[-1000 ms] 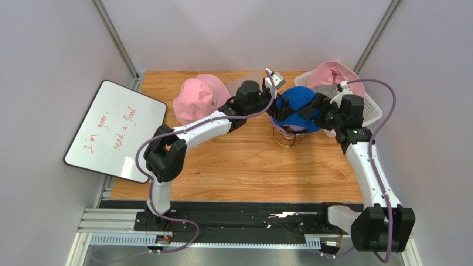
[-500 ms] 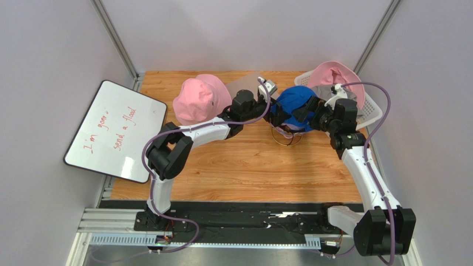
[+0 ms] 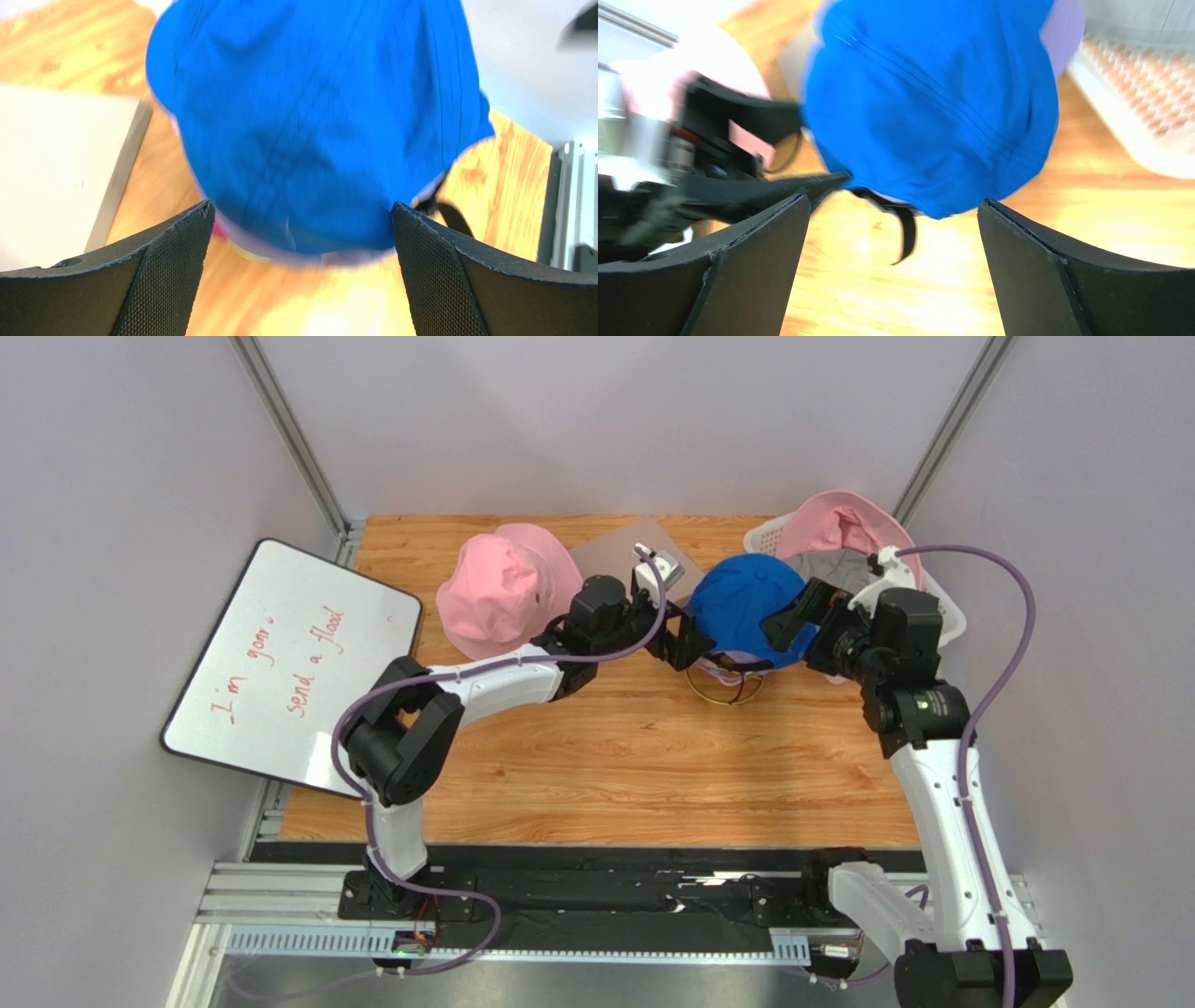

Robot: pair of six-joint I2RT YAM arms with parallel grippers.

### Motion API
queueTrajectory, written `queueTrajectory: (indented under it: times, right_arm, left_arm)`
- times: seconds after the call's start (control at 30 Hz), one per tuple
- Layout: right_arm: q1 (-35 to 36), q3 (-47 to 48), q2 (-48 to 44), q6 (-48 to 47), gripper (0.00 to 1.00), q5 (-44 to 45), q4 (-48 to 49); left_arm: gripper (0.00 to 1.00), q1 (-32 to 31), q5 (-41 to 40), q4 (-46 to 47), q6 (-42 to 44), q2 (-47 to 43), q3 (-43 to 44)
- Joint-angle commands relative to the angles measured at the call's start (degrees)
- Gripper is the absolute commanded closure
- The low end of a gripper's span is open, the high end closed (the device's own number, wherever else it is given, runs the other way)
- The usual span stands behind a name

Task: Stack the hats
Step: Stack the hat on the hat.

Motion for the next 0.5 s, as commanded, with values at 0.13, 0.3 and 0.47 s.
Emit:
queueTrajectory:
  times: [0.13,0.3,0.47]
  right_arm:
    - [-0.6,8.4,-1.3,-3.7,0.0,4.0,-3.8]
    - [-5.8,9.4,3.6,-3.2,0.0,-1.6,0.7]
    - [-11.7,10.7,12.9,3.3,0.0,-1.9,6.0]
  left_arm:
    - [0.0,0.2,-1.6,-5.9,1.5,-11.7,-2.1]
    - [0.0,0.2,1.1,-8.9,3.7,-10.2,3.3]
    - [0.0,0.2,9.3,-8.0,4.3,-6.4,8.6]
